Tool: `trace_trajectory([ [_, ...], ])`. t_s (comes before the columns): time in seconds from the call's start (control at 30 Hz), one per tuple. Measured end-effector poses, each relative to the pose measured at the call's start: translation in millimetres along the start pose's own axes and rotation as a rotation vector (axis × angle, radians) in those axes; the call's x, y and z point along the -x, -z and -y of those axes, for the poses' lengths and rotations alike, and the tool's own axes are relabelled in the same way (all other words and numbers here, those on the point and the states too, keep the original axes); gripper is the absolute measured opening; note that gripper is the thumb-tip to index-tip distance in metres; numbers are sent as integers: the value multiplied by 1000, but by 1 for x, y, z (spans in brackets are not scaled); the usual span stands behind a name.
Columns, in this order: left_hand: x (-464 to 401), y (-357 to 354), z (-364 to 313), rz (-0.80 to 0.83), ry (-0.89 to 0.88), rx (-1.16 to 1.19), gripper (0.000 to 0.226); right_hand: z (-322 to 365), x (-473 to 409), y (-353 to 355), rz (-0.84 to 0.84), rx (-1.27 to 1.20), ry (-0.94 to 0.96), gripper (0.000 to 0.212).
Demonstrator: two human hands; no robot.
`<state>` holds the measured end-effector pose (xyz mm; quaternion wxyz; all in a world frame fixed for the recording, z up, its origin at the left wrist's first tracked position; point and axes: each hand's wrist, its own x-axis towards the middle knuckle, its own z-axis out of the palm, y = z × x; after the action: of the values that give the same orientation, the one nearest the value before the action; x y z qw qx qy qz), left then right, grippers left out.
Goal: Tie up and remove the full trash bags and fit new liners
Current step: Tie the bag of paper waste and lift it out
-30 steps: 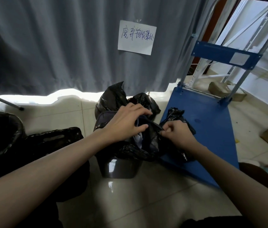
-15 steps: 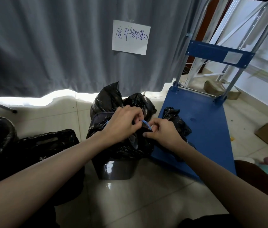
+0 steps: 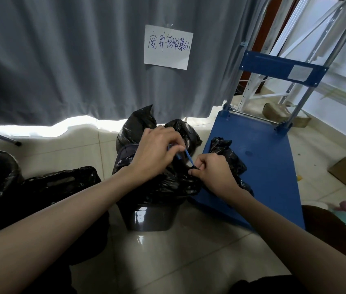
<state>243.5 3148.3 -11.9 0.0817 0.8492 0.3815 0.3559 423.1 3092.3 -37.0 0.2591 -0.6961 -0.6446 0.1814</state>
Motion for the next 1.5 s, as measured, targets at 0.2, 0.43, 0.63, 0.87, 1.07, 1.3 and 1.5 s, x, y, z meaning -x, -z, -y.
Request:
trace_trajectory([
  [0.2, -9, 6, -1, -245, 238, 299, 4, -3, 1, -2, 101, -47, -74, 40],
  [0.43, -8, 18, -19, -143, 145, 440, 2, 6, -1, -3, -7, -132, 19, 21],
  [0.63, -4, 24, -29, -71, 14, 459, 11, 10, -5, -10, -58, -111, -15, 15],
  [0.87, 11, 7, 4, 167, 129, 153, 58, 15, -5, -14, -44, -100, -1, 10],
  [1.07, 10, -1, 4, 194, 97, 84, 9, 19, -5, -20, -47, -106, 19, 13],
  [1.3, 4, 7, 5, 50, 15, -7, 20, 29, -17, -29, -99, -28, 3, 20],
  [1.5, -3, 23, 8, -93, 19, -22, 26, 29, -30, -32, -69, 29, -43, 13],
])
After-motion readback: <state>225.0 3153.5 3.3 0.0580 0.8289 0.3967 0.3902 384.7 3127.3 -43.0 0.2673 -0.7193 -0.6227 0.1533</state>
